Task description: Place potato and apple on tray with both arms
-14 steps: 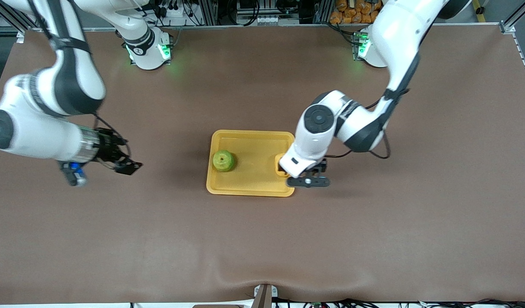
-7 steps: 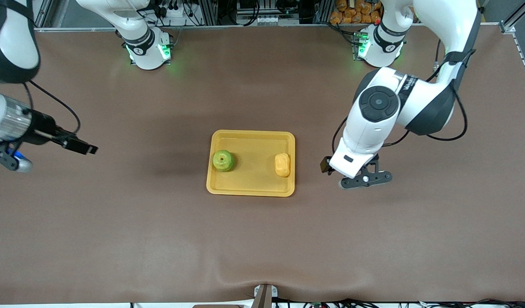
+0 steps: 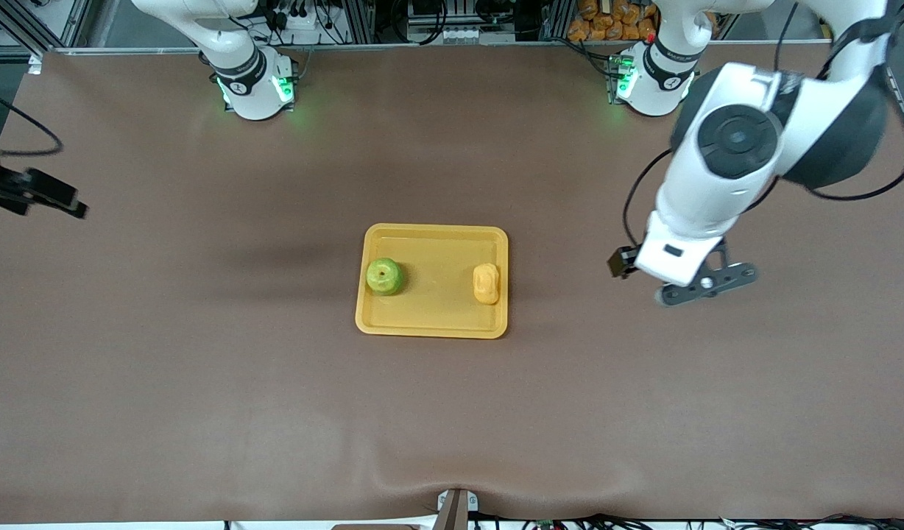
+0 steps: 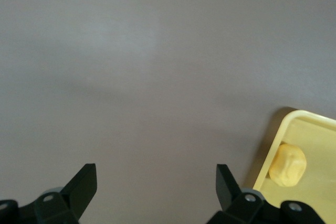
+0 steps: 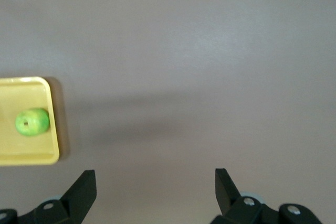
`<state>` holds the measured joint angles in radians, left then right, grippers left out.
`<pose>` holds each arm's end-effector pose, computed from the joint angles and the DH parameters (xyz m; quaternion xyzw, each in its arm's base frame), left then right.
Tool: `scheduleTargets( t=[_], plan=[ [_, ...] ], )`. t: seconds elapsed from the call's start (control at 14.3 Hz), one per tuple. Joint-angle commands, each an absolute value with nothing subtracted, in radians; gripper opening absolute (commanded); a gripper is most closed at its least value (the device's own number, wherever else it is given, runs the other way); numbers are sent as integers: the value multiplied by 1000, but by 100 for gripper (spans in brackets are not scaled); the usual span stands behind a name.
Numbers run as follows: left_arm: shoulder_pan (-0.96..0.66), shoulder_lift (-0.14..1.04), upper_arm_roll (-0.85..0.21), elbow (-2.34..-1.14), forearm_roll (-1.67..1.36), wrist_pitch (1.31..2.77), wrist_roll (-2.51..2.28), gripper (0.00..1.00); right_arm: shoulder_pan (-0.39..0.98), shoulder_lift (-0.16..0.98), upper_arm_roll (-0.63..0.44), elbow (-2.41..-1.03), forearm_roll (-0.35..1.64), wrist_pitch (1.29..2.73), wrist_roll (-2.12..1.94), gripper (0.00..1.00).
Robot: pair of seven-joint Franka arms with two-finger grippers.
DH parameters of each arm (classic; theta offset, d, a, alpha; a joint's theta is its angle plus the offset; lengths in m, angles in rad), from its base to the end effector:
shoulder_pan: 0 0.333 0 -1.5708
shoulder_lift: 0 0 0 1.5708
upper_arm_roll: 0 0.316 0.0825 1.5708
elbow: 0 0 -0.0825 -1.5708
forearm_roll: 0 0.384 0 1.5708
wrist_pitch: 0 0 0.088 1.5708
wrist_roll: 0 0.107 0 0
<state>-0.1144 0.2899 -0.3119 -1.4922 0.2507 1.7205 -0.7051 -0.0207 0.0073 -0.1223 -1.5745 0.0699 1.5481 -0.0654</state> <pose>0.6030 -0.2229 0.5088 -0.9891 -0.1220 -0.0227 0.0796 0.5495 -0.0712 0.6170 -0.9985 0.0386 0.0131 0.0361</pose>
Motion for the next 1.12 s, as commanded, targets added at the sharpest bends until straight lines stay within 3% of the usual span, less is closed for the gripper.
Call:
scheduleTargets(
  t=[0.0,0.49,1.05],
  plan=[
    [-74,249,-316,-1483,236,1690,-608,100,-34,8,-121,-1531,54,1479,-103,100],
    [32,163,-324,-1491,169,1626,-409,100,-49,6,-118,-1531,-7,1459,-123,100],
    [29,83,-252,-1500,114,1482,-244,100,-45,6,-112,-1529,-2,1456,-112,100]
  ],
)
